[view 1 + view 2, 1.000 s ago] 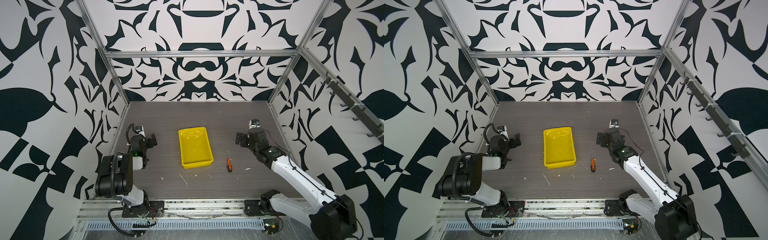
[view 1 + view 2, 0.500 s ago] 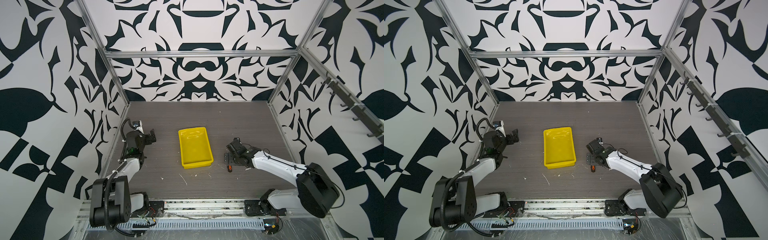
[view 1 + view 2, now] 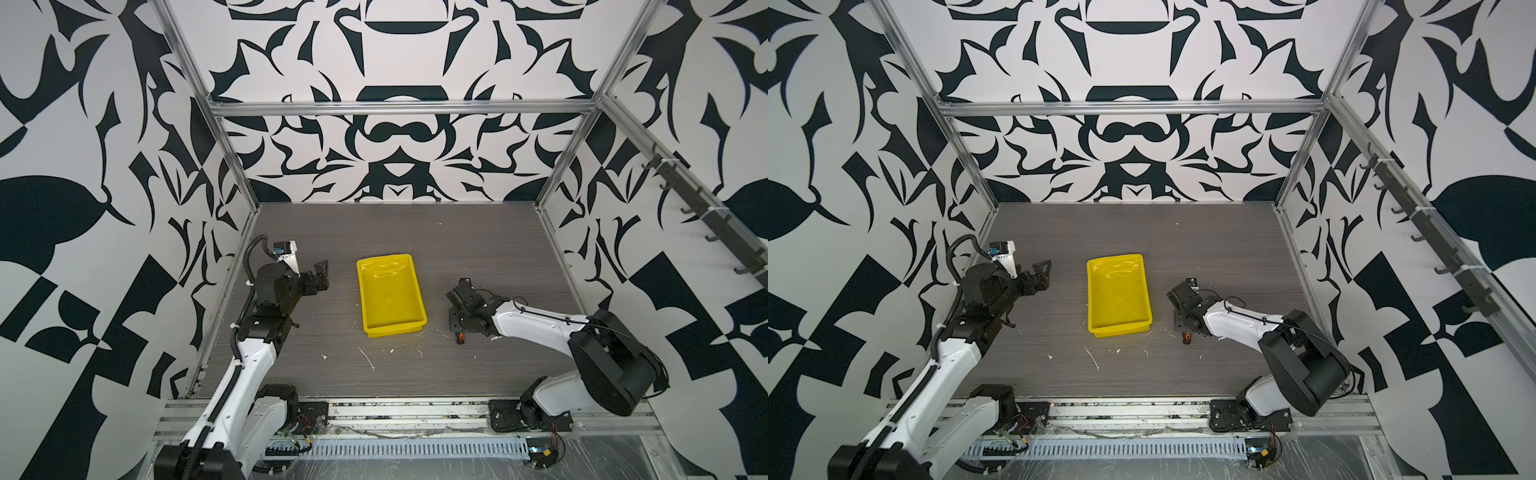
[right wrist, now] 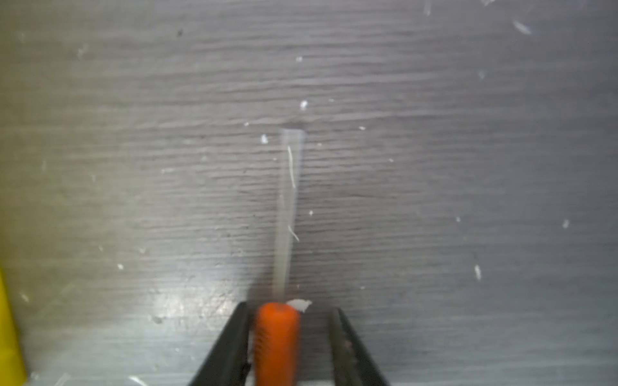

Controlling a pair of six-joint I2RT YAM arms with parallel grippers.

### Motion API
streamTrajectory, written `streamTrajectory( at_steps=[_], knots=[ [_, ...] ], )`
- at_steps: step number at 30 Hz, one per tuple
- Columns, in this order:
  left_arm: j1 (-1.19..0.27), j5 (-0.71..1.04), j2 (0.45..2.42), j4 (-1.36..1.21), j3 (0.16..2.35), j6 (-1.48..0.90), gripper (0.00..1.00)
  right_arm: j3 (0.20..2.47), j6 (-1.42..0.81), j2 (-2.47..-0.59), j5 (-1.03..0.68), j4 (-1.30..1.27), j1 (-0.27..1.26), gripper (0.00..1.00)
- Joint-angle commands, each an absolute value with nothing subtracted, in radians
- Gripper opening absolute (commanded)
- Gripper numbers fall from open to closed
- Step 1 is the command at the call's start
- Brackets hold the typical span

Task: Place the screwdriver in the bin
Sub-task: 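Reach the right gripper down to the orange-handled screwdriver and close on its handle, then carry the screwdriver over the yellow bin with the right gripper while the left arm rises, then lower the screwdriver into the yellow bin and open the right gripper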

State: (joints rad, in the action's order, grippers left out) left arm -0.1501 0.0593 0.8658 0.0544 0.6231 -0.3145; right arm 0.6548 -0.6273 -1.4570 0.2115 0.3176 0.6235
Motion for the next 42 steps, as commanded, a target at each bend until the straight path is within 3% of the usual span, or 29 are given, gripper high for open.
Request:
streamTrajectory(
  at_steps=[1, 3, 7, 8, 16, 27, 34, 42],
  knots=[
    [-0.191, 0.137, 0.842, 0.282, 0.716, -0.500, 0.99, 0.623, -0.627, -1.466, 0.219, 0.351, 0.629, 0.26],
    [-0.203, 0.191, 0.838, 0.326, 0.741, -0.551, 0.99, 0.620, -0.630, -1.454, 0.227, 0.353, 0.630, 0.23],
    [-0.220, 0.244, 0.821, 0.371, 0.736, -0.565, 0.99, 0.653, -0.604, -1.408, 0.236, 0.393, 0.640, 0.01],
    [-0.221, 0.248, 0.817, 0.379, 0.728, -0.565, 0.99, 0.678, -0.594, -1.390, 0.246, 0.417, 0.650, 0.00],
    [-0.221, 0.262, 0.765, 0.402, 0.667, -0.552, 0.99, 1.027, -0.507, -1.303, 0.282, 0.626, 0.765, 0.00],
    [-0.225, 0.475, 0.697, 0.388, 0.648, -0.558, 0.99, 1.498, -0.547, -1.732, 0.086, 0.550, 0.819, 0.00],
    [-0.226, 0.547, 0.681, 0.404, 0.657, -0.568, 0.99, 1.636, -0.581, -1.916, 0.050, 0.526, 0.855, 0.00],
    [-0.226, 0.500, 0.628, 0.408, 0.605, -0.597, 0.99, 1.610, -0.615, -2.012, 0.031, 0.496, 0.859, 0.00]
  ],
)
